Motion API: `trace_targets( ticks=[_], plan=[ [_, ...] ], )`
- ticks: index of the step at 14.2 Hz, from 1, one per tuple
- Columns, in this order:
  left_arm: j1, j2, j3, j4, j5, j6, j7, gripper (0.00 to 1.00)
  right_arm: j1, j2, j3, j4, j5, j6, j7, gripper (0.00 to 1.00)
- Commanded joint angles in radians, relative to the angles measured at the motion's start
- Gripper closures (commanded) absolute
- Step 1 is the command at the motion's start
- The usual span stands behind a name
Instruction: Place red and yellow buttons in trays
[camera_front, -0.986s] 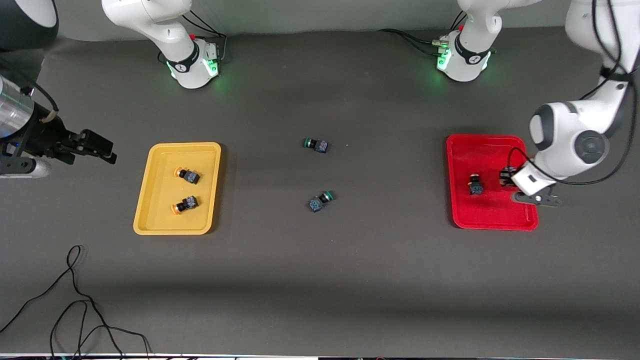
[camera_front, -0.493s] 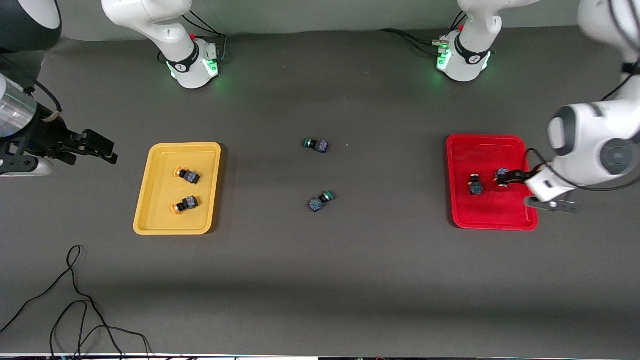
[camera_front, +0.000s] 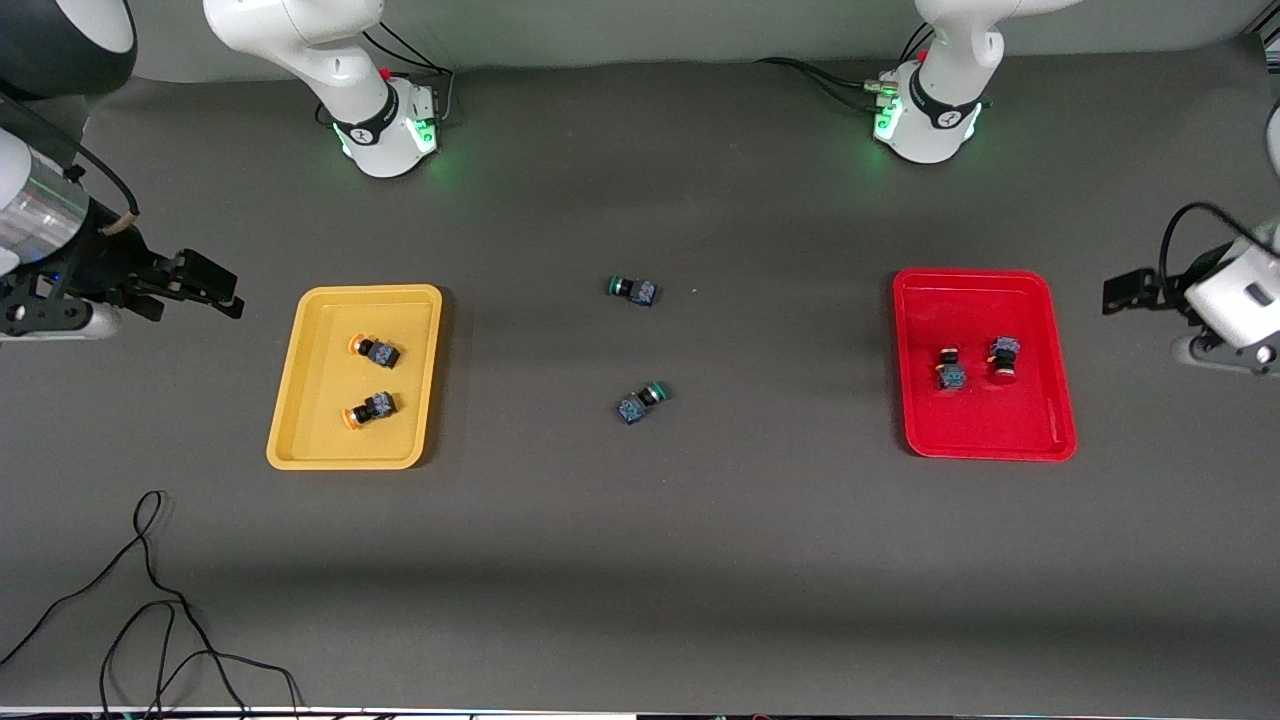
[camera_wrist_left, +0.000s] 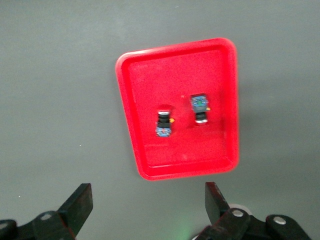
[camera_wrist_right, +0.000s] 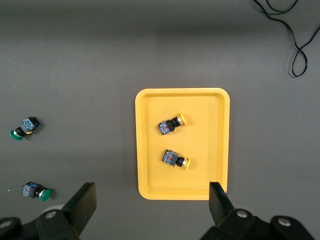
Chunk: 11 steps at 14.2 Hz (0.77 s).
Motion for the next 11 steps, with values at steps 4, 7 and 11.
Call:
trace_targets(
  ticks=[4, 7, 11],
  plan=[
    [-0.105, 0.014, -0.005, 0.145, -0.04, -0.121, -0.117, 0.0, -0.007, -0.023, 0.012, -0.028, -0.017, 0.029, 0.002, 0.0],
    [-0.184, 0.017, 0.057, 0.147, -0.041, -0.106, -0.14, 0.0, -0.011, -0.02, 0.009, -0.028, -0.017, 0.029, 0.002, 0.0],
    [-0.181, 0.012, 0.051, 0.148, -0.041, -0.109, -0.14, 0.0, -0.017, -0.015, 0.006, -0.03, -0.011, 0.022, 0.005, 0.0]
  ],
)
